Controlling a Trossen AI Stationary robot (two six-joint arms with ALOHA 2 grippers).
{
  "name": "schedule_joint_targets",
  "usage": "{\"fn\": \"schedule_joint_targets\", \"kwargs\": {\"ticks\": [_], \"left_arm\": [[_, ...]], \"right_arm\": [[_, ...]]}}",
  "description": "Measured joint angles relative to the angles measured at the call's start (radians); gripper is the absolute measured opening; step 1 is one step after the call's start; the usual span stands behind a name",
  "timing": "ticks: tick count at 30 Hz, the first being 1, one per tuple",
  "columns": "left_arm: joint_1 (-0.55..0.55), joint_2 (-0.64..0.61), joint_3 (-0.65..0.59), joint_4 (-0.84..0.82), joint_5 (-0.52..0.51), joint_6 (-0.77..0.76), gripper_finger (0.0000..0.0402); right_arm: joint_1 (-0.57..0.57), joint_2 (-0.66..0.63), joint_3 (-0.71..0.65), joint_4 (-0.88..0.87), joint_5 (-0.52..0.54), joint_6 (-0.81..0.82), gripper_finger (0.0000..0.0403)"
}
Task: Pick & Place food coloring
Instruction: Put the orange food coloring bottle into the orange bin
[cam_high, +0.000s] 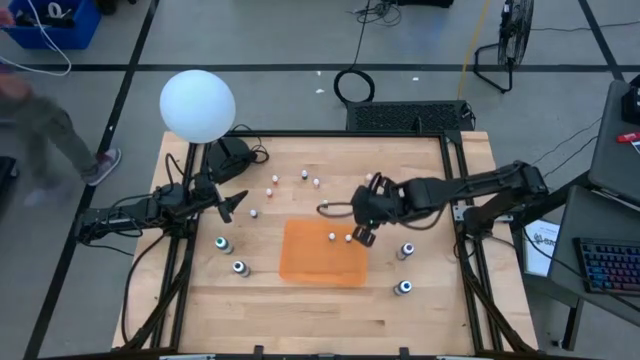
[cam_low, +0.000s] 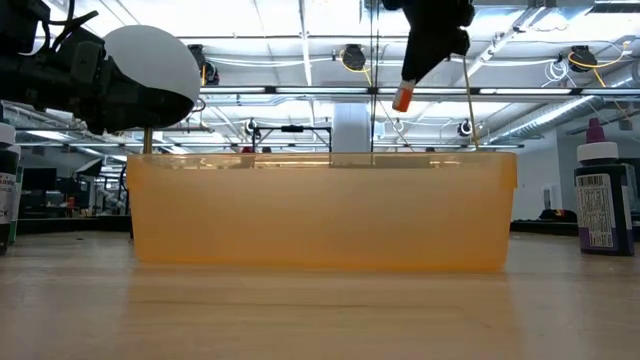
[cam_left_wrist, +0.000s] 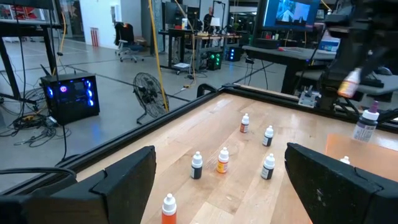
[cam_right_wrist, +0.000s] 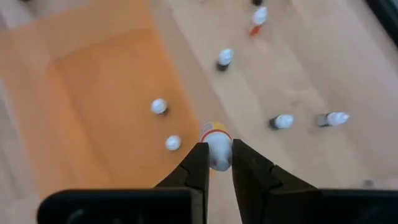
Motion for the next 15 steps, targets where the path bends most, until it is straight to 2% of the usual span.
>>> {"fn": "schedule_joint_targets", "kwargs": {"ticks": [7,15], "left_arm": [[0.000,0.000,0.000,0.000,0.000,0.000,0.0353],[0.000,0.000,0.000,0.000,0.000,0.000,0.0353]], "right_arm": [[0.078,0.142,0.040,-0.019,-0.108,0.031,0.0036],[0.114,0.404,0.340,-0.277,-0.113,-0.044,0.0036]]}}
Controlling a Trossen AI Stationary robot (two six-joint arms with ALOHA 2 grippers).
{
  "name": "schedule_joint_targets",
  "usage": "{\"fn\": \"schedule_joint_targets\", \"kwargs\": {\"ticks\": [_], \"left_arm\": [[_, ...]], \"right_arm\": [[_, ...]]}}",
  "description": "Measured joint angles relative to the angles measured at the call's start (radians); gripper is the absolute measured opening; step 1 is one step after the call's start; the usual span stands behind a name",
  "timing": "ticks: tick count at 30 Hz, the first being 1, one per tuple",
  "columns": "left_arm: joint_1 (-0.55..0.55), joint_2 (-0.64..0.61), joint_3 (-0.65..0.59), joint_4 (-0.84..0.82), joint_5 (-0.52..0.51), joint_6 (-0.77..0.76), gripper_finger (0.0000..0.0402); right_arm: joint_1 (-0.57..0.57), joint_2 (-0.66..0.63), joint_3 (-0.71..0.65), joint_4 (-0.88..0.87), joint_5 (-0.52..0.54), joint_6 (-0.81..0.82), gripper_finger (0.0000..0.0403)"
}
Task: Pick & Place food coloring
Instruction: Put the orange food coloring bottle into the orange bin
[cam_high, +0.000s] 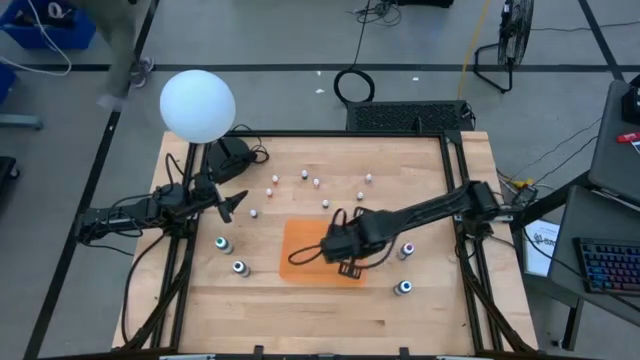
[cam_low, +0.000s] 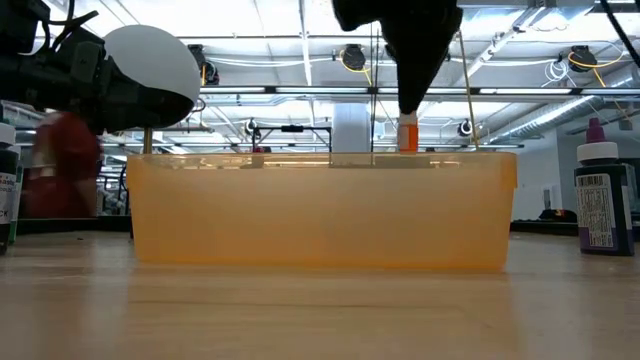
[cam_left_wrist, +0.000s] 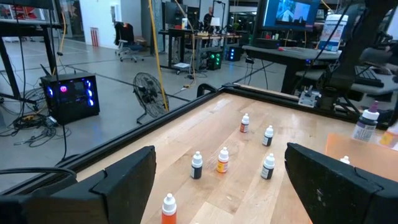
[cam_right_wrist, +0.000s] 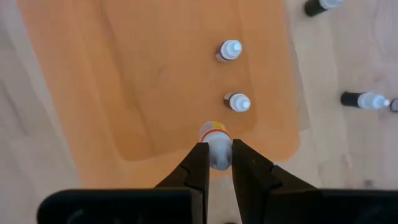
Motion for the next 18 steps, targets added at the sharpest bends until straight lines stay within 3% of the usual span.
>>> {"fn": "schedule_joint_targets", "kwargs": {"ticks": [8,18], "left_arm": [[0.000,0.000,0.000,0.000,0.000,0.000,0.0353],[0.000,0.000,0.000,0.000,0.000,0.000,0.0353]], "right_arm": [[-0.012,0.120,0.020,0.035,-0.080,-0.067,0.0036],[-0.013,0.175,-0.030,0.117,-0.069,-0.110,0.0035]]}}
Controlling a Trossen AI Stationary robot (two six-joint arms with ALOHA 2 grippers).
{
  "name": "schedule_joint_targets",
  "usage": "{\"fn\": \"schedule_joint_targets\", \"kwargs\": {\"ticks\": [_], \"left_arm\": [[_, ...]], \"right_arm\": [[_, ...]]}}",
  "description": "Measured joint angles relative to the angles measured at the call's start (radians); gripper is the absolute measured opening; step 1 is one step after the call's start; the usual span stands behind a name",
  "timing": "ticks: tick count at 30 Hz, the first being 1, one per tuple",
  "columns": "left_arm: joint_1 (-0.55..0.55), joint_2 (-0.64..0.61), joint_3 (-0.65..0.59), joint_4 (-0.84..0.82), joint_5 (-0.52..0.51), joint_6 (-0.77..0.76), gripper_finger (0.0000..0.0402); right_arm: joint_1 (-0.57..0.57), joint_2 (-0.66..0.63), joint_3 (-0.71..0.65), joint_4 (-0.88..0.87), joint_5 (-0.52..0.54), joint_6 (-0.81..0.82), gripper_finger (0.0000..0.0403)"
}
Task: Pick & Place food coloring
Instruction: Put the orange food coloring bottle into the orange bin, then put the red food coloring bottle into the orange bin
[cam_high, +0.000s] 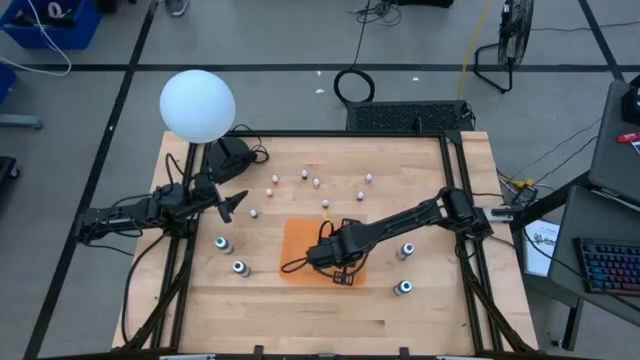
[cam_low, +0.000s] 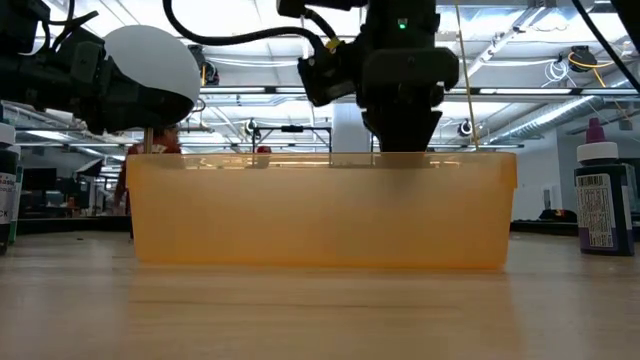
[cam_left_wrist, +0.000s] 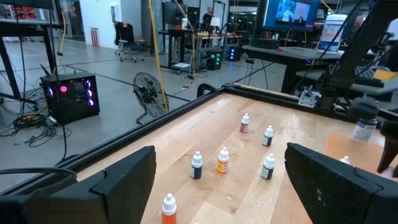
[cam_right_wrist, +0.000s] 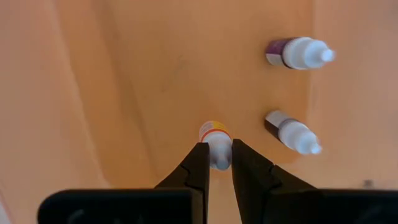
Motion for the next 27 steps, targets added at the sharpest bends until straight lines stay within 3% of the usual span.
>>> {"fn": "schedule_joint_targets", "kwargs": {"ticks": [10,19,24,27], "left_arm": [[0.000,0.000,0.000,0.000,0.000,0.000,0.0353],[0.000,0.000,0.000,0.000,0.000,0.000,0.0353],[0.000,0.000,0.000,0.000,0.000,0.000,0.0353],[0.000,0.000,0.000,0.000,0.000,0.000,0.0353]], "right_arm": [[-0.002,-0.024,-0.104,0.120,0.000,0.003,0.0036],[-0.002,-0.100,-0.108,0.131,-0.005,0.100,0.0163],[-0.002,-0.188,-0.110,0.108,0.000,0.115,0.0188],[-0.011,-0.260,-0.109,0.057,0.072,0.107,0.0188]]}}
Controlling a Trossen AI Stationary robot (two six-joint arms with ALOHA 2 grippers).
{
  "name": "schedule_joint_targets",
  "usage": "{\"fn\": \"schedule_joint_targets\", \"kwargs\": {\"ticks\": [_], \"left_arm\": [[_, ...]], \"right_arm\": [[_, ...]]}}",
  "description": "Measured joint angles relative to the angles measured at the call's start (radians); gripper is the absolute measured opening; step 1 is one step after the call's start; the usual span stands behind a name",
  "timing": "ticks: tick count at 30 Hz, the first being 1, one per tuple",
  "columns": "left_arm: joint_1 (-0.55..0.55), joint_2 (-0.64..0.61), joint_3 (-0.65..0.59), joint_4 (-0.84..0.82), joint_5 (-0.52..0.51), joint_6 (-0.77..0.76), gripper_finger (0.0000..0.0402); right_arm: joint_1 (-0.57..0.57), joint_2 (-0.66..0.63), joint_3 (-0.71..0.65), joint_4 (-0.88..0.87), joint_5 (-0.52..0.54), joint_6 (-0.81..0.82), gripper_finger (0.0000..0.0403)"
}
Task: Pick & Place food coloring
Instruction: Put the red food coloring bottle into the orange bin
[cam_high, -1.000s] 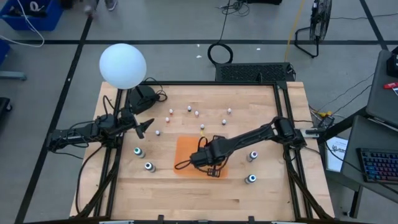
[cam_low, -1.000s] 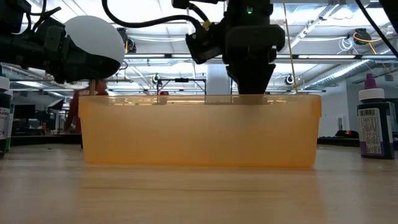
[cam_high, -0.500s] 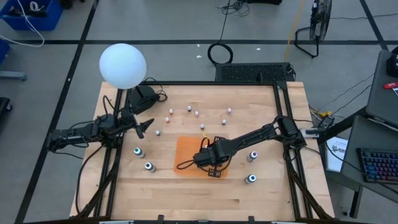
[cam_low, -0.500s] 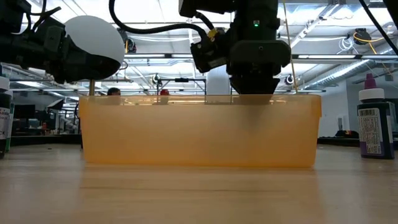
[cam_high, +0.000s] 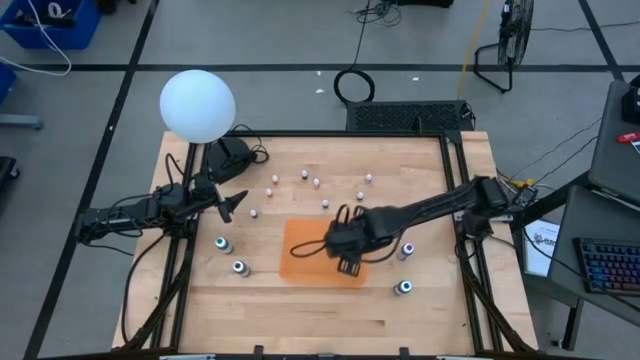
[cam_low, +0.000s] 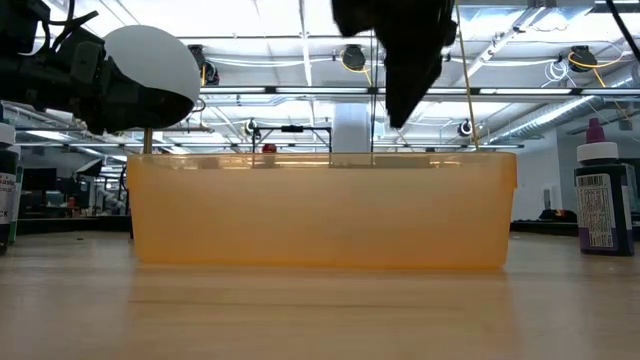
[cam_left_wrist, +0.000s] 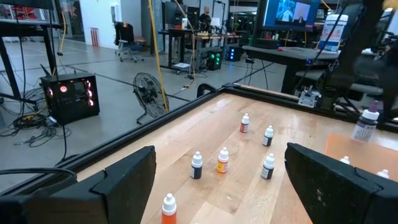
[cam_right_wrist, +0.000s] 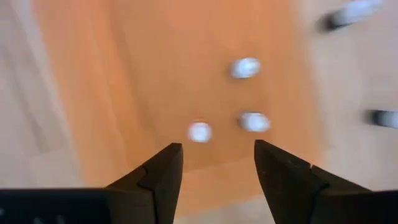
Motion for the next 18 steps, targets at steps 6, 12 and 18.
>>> {"fn": "schedule_joint_targets", "kwargs": {"ticks": [6,12,18], "left_arm": [[0.000,0.000,0.000,0.000,0.000,0.000,0.0353],[0.000,0.000,0.000,0.000,0.000,0.000,0.0353],[0.000,0.000,0.000,0.000,0.000,0.000,0.0353]], "right_arm": [[-0.063,-0.128,0.000,-0.090,0.160,-0.005,0.0175],[-0.200,-0.176,0.000,-0.111,0.160,-0.089,0.0173],[-0.405,-0.167,0.000,-0.152,0.159,-0.281,0.0174]]}}
